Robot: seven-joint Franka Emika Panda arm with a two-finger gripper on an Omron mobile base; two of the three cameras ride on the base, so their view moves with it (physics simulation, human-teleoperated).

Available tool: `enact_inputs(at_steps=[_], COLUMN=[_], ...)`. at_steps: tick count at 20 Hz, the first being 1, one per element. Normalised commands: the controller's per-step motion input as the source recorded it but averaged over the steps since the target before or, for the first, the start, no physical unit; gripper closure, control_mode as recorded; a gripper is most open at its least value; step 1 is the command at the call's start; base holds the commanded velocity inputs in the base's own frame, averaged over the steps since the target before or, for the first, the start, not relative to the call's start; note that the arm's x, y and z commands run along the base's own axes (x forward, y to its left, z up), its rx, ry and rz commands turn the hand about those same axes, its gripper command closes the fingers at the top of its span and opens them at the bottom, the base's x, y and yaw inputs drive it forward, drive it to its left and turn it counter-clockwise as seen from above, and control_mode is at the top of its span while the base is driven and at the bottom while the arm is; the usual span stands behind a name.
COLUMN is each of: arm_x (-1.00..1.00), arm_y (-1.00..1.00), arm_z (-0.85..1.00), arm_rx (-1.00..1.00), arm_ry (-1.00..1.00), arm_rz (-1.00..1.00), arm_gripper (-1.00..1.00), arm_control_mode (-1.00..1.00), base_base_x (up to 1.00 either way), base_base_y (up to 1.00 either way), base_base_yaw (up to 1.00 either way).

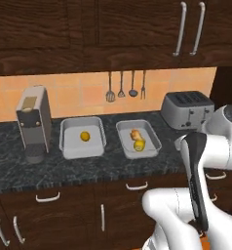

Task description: Place one lemon and one chicken drumstick in each tupperware on the nearby counter, to pack two identical lunches.

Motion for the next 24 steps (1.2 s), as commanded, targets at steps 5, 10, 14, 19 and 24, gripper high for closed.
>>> enact_inputs(at_steps=[5,10,14,19,24], arm_x=[0.0,0.0,0.0,0.0,0.0], arm_y=[0.0,0.0,0.0,0.0,0.0], arm_z=[0.0,0.0,0.0,0.0,0.0], arm_rx=[0.0,0.0,0.0,0.0,0.0], arm_ry=[0.0,0.0,0.0,0.0,0.0], arm_rz=[0.0,0.0,0.0,0.0,0.0], arm_gripper=[-1.0,-1.0,-1.0,-1.0,-1.0], arm_control_mode=[1.0,1.0,1.0,1.0,1.0], base_base_x=[-1.0,-1.0,-0.71,0.08,0.45], base_base_y=[-0.32,-0.24,-0.82,-1.0,-1.0], base_base_yaw=[0.01,0.0,0.0,-0.03,-0.06])
